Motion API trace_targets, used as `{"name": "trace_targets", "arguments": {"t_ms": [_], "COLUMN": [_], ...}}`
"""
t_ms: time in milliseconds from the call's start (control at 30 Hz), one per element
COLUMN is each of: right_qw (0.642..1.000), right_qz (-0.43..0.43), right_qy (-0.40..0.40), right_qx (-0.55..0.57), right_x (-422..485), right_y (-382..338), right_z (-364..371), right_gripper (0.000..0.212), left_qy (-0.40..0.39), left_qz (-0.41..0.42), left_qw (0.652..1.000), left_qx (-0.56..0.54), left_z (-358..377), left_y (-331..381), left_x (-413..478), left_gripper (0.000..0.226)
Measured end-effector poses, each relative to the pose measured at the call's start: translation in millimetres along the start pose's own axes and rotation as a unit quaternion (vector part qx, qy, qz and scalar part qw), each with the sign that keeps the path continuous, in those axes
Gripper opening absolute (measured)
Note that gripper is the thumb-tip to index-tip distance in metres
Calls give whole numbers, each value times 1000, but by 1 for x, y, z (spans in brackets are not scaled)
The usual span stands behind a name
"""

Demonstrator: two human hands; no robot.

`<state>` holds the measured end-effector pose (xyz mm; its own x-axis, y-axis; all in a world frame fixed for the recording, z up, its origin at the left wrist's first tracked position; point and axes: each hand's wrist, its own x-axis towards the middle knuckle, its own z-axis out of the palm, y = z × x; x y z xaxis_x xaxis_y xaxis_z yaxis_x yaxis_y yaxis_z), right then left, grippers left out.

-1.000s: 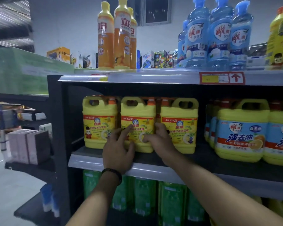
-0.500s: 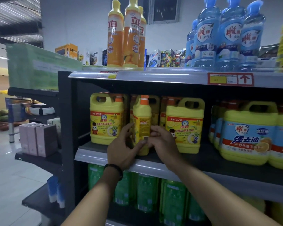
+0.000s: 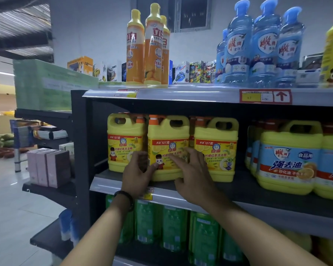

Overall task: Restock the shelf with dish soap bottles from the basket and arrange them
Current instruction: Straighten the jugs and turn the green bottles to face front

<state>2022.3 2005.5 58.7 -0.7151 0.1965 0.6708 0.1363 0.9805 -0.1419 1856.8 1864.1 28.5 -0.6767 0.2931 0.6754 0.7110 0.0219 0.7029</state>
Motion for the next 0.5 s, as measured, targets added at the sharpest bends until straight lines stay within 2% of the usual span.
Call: {"name": "trace_targets", "arguments": {"t_ms": [100, 200, 300, 400, 500], "right_qw": [998, 992, 987, 984, 982], "right_qz": [-11, -41, -61, -53, -38], "right_qy": [-19, -23, -24, -25, -23], "right_qx": [-58, -119, -149, -167, -183], "right_x": [-1, 2, 6, 11, 16], "right_y": [1, 0, -4, -10, -11], "right_z": [10, 20, 28, 36, 41], "right_gripper": [78, 68, 65, 69, 65], "left_qy": [79, 100, 80, 31, 7], "left_qz": [62, 62, 76, 99, 110], "left_qw": [992, 988, 980, 968, 959], "left_qx": [75, 105, 163, 229, 262], "left_z": [9, 14, 18, 20, 19], "left_y": [-6, -10, -10, -12, -17], "left_x": [0, 0, 0, 1, 6], "left_gripper": [35, 34, 30, 37, 43]}}
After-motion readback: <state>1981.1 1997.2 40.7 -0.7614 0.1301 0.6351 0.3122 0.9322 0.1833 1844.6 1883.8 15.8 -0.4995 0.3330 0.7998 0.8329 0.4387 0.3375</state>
